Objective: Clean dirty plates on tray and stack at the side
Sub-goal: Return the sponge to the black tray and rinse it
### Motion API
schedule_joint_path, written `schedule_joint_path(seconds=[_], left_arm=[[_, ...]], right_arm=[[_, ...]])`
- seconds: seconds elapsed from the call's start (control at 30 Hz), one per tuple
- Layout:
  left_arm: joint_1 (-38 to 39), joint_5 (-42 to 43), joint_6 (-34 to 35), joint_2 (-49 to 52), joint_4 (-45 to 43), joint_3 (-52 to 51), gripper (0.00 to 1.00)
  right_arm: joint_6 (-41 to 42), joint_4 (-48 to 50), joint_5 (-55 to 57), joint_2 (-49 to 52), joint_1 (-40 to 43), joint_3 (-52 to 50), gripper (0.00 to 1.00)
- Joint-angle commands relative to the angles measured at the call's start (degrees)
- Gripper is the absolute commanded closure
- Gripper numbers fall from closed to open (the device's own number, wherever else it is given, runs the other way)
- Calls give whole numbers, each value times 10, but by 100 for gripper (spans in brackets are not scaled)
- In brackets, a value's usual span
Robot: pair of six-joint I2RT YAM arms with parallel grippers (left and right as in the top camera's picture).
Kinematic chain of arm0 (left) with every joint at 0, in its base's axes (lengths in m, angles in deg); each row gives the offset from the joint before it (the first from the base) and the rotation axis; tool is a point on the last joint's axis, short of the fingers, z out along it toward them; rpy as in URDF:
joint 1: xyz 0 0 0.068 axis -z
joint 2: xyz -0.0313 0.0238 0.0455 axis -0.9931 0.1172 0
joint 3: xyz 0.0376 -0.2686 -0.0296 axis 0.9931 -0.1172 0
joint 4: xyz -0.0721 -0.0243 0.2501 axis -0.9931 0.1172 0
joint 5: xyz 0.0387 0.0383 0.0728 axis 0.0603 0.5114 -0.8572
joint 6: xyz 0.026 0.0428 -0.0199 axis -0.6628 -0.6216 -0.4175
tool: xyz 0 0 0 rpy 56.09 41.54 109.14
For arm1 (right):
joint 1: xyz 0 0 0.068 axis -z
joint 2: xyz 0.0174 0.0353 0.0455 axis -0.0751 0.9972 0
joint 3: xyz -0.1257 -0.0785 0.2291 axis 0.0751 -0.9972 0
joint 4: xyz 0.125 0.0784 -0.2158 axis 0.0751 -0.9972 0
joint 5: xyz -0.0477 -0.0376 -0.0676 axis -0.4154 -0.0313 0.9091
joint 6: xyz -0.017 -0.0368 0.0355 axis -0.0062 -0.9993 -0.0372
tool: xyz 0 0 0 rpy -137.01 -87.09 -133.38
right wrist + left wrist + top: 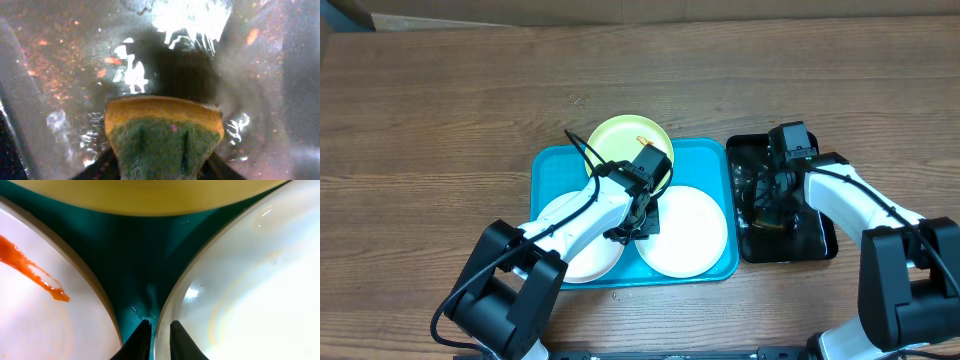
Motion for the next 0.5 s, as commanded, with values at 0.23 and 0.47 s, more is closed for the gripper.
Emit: schedule_joint_path(seconds=[0.23, 0.47], left_arm=[[-2, -1, -7, 4, 2, 7, 76], [-2, -1, -7, 4, 0, 7, 76]], right_arm=[[2, -155, -31, -3, -1, 72, 37], [2, -130, -35, -2, -1, 18, 78]])
